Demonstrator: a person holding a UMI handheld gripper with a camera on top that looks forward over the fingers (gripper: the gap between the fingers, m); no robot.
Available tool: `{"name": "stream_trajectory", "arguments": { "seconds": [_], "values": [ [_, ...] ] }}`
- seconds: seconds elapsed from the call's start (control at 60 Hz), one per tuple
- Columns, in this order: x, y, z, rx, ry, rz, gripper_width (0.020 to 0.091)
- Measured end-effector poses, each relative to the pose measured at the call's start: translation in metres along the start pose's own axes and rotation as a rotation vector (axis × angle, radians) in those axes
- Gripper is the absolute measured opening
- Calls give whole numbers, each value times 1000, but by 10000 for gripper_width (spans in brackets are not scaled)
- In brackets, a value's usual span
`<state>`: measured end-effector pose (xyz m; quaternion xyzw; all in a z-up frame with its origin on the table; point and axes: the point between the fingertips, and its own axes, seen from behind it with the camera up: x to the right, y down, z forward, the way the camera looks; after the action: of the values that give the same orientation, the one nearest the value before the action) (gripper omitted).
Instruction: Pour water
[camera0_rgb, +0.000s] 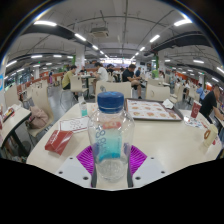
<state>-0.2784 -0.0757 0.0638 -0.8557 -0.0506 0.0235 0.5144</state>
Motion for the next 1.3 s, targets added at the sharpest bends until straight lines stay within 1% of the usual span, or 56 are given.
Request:
{"name": "stream_trajectory", "arguments": {
  "seconds": [0.067,0.117,0.183,0.267,0.383,0.517,0.667,0.767,0.867,0.9,0.967,1.0,1.033,1.067,1.183,1.3],
  "values": [
    [6,-11,-4,12,-5,13,403],
    [16,-26,-15,37,-25,37,402],
    [22,-51,-22,56,-62,102,403],
    [45,-88,-40,85,-141,260,404],
    [95,-134,-59,118,-229,492,402],
    [173,-166,-73,129,-323,794,404],
    [268,-166,-64,117,-386,1123,402],
    [318,-160,-61,98,-465,1397,400],
    [357,-144,-43,72,-536,1644,400],
    [372,-138,-46,70,-540,1725,400],
    [390,-127,-34,61,-567,1859,402],
    [400,-119,-28,62,-554,1911,401],
    [406,-114,-35,46,-560,1942,401],
    [405,-111,-25,31,-561,1958,401],
    [402,-103,-27,-33,-564,1961,400],
    [403,-113,-24,-61,-561,1822,400]
  ]
}}
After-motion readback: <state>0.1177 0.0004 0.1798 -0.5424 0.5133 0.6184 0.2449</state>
